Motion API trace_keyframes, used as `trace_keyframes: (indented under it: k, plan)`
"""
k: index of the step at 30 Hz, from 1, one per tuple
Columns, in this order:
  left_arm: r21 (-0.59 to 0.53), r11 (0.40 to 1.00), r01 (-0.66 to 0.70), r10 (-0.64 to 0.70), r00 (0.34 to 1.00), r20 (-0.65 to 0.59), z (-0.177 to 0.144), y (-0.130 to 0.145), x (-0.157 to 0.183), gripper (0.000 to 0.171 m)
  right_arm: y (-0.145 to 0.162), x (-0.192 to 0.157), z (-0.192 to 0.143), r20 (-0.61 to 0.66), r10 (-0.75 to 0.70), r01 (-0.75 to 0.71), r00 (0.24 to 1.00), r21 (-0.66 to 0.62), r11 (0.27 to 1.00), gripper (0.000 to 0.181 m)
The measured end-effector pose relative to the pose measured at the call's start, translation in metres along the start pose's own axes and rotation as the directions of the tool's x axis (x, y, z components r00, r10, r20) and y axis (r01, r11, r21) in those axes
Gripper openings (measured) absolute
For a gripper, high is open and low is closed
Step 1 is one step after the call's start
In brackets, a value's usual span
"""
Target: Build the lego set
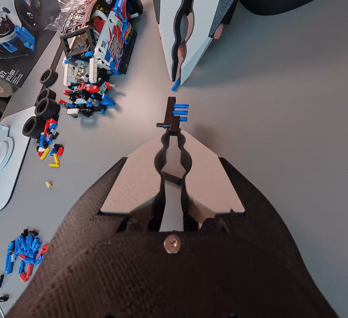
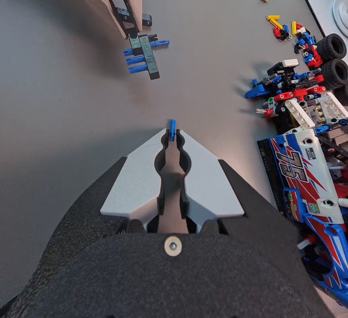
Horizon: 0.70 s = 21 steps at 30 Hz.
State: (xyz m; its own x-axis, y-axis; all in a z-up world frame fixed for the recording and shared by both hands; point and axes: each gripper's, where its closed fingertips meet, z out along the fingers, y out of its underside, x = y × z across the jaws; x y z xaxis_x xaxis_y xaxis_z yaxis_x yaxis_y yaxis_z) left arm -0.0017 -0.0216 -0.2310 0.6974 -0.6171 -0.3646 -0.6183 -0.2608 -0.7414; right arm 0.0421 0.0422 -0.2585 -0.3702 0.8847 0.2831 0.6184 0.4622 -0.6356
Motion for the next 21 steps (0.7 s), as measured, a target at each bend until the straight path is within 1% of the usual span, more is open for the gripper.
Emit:
trace_keyframes:
  k: [3, 4, 6, 8, 10, 12, 15, 16, 17, 19, 20, 21]
  plan:
    - [0.024, 0.999, -0.032, 0.031, 0.999, 0.036, -0.001, -0.005, -0.002, 0.006, -0.001, 0.0, -0.002, 0.027, 0.044, -0.044, 0.999, 0.02, 0.999, 0.017]
    - [0.036, 0.998, -0.048, 0.046, 0.998, 0.053, -0.001, -0.007, -0.003, 0.006, -0.004, 0.002, -0.004, 0.034, 0.065, -0.067, 0.997, 0.044, 0.997, 0.019]
    - [0.054, 0.994, -0.093, 0.087, 0.991, 0.104, -0.002, -0.011, -0.006, 0.006, -0.017, 0.007, -0.014, 0.062, 0.126, -0.133, 0.99, 0.139, 0.981, 0.021]
    - [0.063, 0.985, -0.158, 0.146, 0.974, 0.172, -0.005, -0.016, -0.012, 0.006, -0.037, 0.011, -0.031, 0.139, 0.206, -0.238, 0.969, 0.272, 0.933, 0.023]
    - [0.066, 0.971, -0.23, 0.208, 0.949, 0.236, -0.009, -0.022, -0.015, 0.006, -0.055, 0.01, -0.046, 0.253, 0.274, -0.354, 0.928, 0.368, 0.86, 0.026]
    - [0.056, 0.951, -0.304, 0.275, 0.916, 0.292, -0.012, -0.028, -0.016, 0.006, -0.066, 0.003, -0.05, 0.367, 0.31, -0.447, 0.877, 0.389, 0.805, 0.03]
    - [0.03, 0.907, -0.419, 0.383, 0.854, 0.353, -0.015, -0.036, -0.014, 0.006, -0.072, -0.008, -0.04, 0.446, 0.337, -0.511, 0.829, 0.361, 0.78, 0.035]
    - [0.018, 0.89, -0.455, 0.417, 0.831, 0.367, -0.016, -0.039, -0.012, 0.006, -0.074, -0.011, -0.037, 0.467, 0.342, -0.528, 0.816, 0.358, 0.77, 0.034]
    - [0.011, 0.872, -0.489, 0.449, 0.81, 0.378, -0.016, -0.041, -0.009, 0.006, -0.077, -0.012, -0.035, 0.485, 0.349, -0.547, 0.802, 0.359, 0.757, 0.029]
    - [0.011, 0.856, -0.517, 0.473, 0.792, 0.387, -0.016, -0.045, -0.006, 0.006, -0.081, -0.015, -0.034, 0.518, 0.347, -0.567, 0.782, 0.36, 0.741, 0.009]
    - [0.024, 0.869, -0.494, 0.447, 0.806, 0.388, -0.016, -0.045, -0.006, 0.007, -0.082, -0.018, -0.035, 0.528, 0.332, -0.562, 0.782, 0.365, 0.743, 0.008]
    - [0.076, 0.895, -0.44, 0.382, 0.843, 0.379, -0.017, -0.046, -0.007, 0.008, -0.084, -0.019, -0.037, 0.528, 0.308, -0.545, 0.792, 0.382, 0.746, 0.006]
